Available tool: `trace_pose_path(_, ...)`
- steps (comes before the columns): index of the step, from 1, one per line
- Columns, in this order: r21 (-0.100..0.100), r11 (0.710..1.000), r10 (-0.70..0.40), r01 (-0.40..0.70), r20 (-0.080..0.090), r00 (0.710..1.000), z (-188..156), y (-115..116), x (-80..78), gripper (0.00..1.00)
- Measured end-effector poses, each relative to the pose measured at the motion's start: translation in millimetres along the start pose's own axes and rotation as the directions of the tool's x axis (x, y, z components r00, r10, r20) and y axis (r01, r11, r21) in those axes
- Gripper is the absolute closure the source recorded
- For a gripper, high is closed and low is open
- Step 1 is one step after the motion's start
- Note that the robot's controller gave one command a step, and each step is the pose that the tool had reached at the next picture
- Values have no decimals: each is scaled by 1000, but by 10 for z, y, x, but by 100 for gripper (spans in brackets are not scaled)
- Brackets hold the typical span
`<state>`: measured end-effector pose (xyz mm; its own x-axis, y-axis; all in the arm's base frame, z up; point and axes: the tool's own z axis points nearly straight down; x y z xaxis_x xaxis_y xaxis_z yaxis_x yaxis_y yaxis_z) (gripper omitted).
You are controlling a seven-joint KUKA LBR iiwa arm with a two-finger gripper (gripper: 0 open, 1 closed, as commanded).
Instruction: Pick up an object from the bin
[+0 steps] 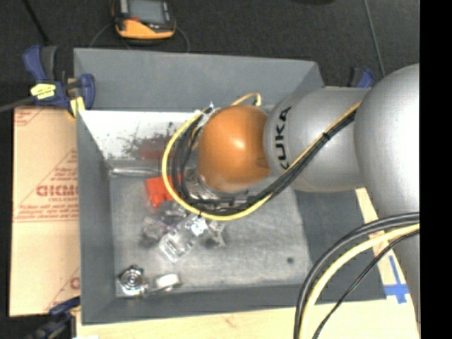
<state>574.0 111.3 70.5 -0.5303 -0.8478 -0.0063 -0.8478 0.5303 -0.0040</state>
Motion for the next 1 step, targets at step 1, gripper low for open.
trace_pose_path(1,-3,960,-278,278,-1,960,-7,252,-109,0)
